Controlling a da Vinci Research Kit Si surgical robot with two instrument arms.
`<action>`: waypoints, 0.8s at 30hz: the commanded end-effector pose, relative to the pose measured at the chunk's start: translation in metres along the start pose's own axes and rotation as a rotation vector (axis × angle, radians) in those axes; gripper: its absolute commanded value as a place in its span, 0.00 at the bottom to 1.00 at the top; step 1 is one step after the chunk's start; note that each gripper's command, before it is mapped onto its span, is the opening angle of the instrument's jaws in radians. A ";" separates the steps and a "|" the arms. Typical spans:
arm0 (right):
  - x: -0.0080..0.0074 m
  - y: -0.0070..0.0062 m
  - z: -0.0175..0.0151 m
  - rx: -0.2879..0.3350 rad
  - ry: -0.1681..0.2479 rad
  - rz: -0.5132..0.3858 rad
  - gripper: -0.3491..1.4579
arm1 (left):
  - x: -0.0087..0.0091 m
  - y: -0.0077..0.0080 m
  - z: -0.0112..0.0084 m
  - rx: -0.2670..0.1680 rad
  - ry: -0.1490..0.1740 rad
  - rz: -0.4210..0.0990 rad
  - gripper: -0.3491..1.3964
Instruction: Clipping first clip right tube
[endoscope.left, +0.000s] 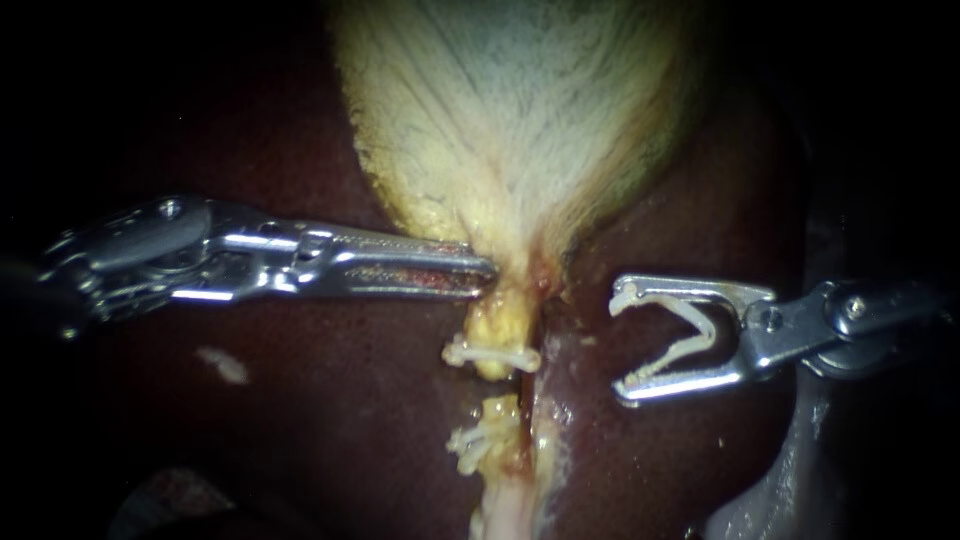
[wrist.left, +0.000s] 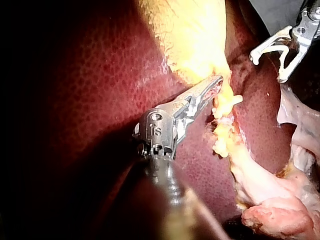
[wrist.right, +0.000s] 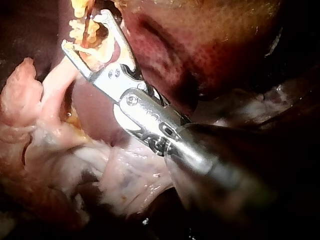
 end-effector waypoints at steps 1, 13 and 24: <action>0.0000 0.0000 0.0000 0.000 0.000 0.000 0.52 | 0.0000 -0.0001 0.0000 0.001 0.000 0.000 0.00; -0.0024 -0.0012 0.0027 0.021 -0.002 -0.001 0.52 | -0.0004 -0.0011 -0.0021 0.010 0.004 -0.007 0.00; -0.0068 -0.0023 0.0090 0.089 -0.010 0.079 0.51 | -0.0033 -0.0015 -0.0074 0.000 0.001 -0.024 0.00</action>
